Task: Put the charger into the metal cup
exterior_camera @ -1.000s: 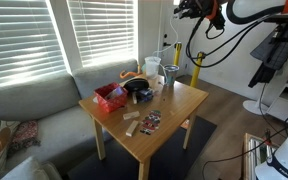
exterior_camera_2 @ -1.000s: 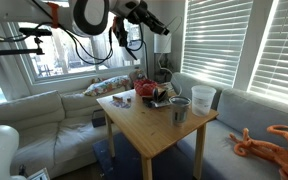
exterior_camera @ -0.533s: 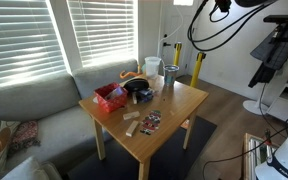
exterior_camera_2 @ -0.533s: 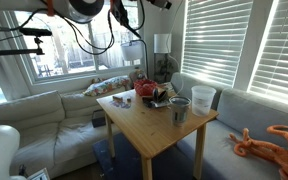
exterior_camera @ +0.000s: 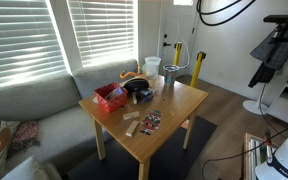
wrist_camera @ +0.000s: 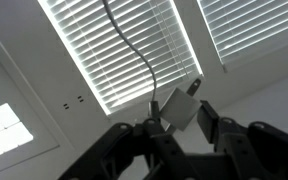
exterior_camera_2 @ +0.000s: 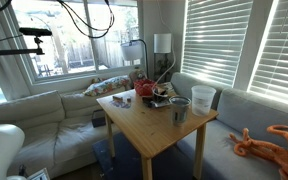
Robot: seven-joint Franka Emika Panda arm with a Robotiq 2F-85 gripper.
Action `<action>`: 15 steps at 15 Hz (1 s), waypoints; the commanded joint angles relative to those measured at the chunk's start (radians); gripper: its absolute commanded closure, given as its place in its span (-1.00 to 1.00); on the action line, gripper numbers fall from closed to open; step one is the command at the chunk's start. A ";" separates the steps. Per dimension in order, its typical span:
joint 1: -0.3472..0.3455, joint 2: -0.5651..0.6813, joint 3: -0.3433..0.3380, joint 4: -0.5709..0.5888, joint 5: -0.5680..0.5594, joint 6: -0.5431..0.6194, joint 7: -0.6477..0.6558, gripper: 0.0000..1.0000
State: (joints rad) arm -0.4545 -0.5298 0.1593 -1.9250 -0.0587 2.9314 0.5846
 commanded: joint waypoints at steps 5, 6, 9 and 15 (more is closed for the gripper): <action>-0.252 0.015 0.118 0.049 -0.038 0.167 0.075 0.65; -0.271 0.019 0.132 0.048 -0.029 0.175 0.078 0.65; -0.304 0.035 0.172 0.041 -0.015 0.179 0.092 0.65; -0.289 0.073 0.212 0.043 -0.003 0.172 0.089 0.65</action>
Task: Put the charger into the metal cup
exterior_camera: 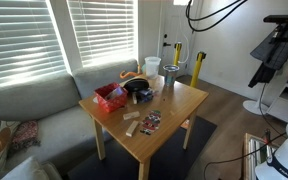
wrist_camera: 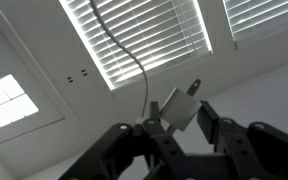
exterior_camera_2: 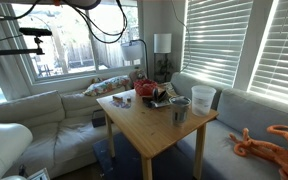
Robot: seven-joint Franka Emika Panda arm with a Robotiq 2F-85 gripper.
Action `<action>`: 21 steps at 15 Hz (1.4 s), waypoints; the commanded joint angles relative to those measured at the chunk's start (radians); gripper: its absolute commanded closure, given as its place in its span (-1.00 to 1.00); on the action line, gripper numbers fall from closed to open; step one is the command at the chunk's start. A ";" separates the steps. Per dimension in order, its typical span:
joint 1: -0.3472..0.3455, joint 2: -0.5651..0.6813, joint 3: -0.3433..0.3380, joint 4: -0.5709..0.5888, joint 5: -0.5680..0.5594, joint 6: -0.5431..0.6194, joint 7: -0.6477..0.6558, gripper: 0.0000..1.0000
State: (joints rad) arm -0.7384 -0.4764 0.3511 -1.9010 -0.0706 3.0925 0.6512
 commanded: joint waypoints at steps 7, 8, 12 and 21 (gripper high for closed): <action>-0.011 0.055 0.041 0.012 0.007 0.010 0.030 0.65; -0.008 0.061 0.039 0.010 0.009 0.009 0.029 0.65; 0.004 0.080 0.041 -0.001 0.017 0.006 0.035 0.65; 0.166 0.095 -0.014 -0.078 0.071 -0.031 -0.005 0.65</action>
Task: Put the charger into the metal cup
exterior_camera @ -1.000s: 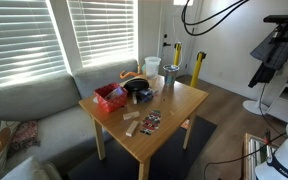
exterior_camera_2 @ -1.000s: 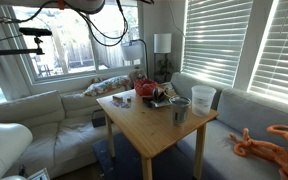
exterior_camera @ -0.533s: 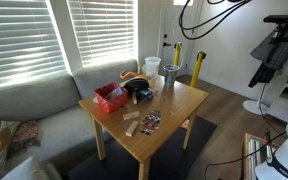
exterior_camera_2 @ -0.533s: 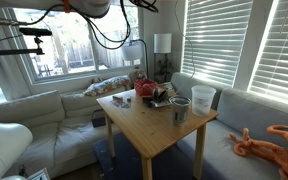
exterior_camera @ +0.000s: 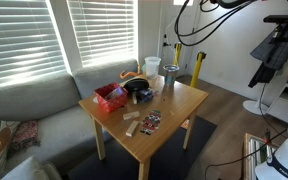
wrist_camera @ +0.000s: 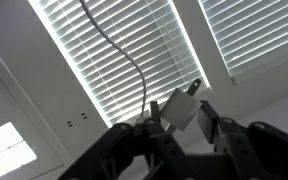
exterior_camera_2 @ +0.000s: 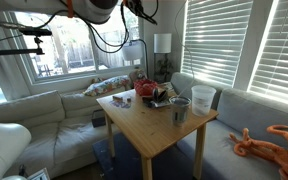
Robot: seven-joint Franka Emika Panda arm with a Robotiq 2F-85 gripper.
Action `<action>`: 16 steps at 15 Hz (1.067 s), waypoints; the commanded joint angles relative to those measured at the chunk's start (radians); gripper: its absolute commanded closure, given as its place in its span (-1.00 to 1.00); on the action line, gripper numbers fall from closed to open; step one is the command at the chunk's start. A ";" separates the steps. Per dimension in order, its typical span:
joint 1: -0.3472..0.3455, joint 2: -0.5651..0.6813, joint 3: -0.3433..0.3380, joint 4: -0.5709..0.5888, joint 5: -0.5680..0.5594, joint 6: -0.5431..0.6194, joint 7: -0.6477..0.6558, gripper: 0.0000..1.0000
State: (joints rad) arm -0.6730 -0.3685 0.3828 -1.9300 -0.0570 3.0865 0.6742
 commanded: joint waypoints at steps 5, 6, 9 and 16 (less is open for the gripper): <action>0.207 -0.030 -0.114 -0.141 0.119 -0.092 -0.031 0.65; 0.213 -0.034 -0.124 -0.156 0.124 -0.110 -0.028 0.65; 0.240 -0.050 -0.167 -0.189 0.155 -0.207 -0.030 0.65; 0.349 -0.078 -0.300 -0.215 0.155 -0.510 0.001 0.65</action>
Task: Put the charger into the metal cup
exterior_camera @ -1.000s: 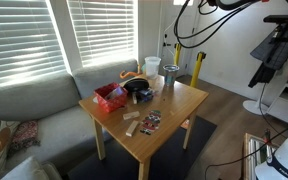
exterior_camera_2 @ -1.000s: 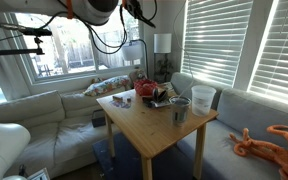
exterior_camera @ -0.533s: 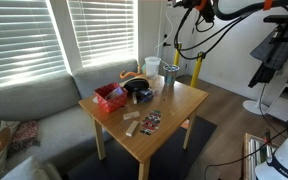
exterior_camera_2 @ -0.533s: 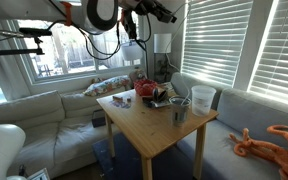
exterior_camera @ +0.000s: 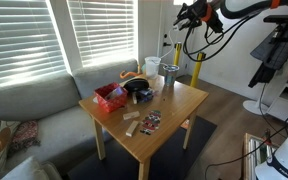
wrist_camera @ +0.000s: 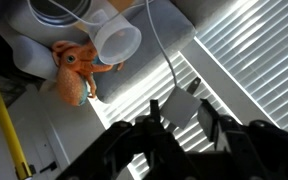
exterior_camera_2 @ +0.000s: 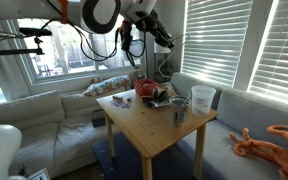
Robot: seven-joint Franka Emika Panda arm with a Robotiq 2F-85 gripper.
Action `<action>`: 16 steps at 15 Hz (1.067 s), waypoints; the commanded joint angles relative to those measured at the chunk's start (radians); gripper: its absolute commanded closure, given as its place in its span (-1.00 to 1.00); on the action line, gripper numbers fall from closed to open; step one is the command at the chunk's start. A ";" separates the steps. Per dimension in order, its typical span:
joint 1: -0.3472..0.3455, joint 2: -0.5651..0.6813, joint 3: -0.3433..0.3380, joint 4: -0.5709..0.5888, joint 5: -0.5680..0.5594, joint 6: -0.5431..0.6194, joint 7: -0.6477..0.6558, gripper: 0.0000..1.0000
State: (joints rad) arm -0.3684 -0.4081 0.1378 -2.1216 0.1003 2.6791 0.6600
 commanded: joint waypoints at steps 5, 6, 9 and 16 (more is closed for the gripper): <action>0.048 -0.018 -0.108 -0.049 -0.011 -0.167 0.042 0.65; 0.050 -0.011 -0.116 -0.059 -0.007 -0.164 0.044 0.65; 0.058 0.029 -0.140 -0.080 0.007 -0.154 0.049 0.65; 0.097 0.151 -0.174 -0.078 0.055 -0.106 0.099 0.65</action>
State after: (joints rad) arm -0.3092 -0.3022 -0.0097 -2.2100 0.1166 2.5383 0.7279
